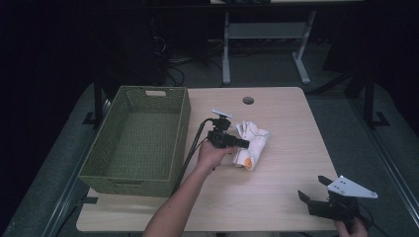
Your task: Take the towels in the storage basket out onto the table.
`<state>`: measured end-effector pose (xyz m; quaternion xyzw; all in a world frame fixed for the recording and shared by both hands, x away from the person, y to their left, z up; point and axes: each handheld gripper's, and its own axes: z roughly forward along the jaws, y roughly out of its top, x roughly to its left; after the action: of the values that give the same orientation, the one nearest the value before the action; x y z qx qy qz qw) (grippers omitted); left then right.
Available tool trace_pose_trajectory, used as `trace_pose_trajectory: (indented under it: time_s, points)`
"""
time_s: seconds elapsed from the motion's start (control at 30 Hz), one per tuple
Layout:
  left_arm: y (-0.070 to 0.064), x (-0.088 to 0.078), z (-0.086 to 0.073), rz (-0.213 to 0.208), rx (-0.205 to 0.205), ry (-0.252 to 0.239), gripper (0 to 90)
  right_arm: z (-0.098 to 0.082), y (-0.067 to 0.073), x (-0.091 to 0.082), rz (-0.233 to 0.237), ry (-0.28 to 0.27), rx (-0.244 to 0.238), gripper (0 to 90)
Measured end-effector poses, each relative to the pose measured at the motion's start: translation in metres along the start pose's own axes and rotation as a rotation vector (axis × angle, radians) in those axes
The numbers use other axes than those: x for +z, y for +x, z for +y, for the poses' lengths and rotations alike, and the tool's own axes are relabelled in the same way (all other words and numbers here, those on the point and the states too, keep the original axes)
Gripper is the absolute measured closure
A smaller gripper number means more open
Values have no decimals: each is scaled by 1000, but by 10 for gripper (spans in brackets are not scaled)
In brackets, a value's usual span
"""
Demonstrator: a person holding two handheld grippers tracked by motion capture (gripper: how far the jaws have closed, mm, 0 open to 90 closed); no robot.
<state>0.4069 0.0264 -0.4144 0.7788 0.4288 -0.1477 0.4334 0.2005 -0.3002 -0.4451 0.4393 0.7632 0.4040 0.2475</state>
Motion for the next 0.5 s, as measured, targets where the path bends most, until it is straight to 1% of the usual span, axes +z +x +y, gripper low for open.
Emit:
trace_pose_trajectory:
  time_s: [0.07, 0.13, 0.2, 0.27, 0.33, 0.4, 0.5]
  points:
    - [1, 1, -1, 6, 6, -1, 720, 0, 0, 0, 2, -2, 0, 139]
    - [2, 1, -3, 8, -1, -8, 707, 0, 0, 0, 1, -2, 0, 138]
    - [2, 0, -4, 18, 10, -6, 707, 0, 0, 0, 1, 1, -1, 139]
    - [2, 0, -6, 14, 6, -3, 707, 0, 0, 0, 2, 1, -1, 138]
    - [2, -2, -8, 14, 2, -16, 707, 0, 0, 0, 1, 3, -2, 138]
    - [2, -4, -10, 14, 4, -20, 707, 0, 0, 0, 1, 4, -2, 139]
    - [1, -11, -13, 16, 5, -35, 706, 0, 1, 1, 1, 4, -9, 138]
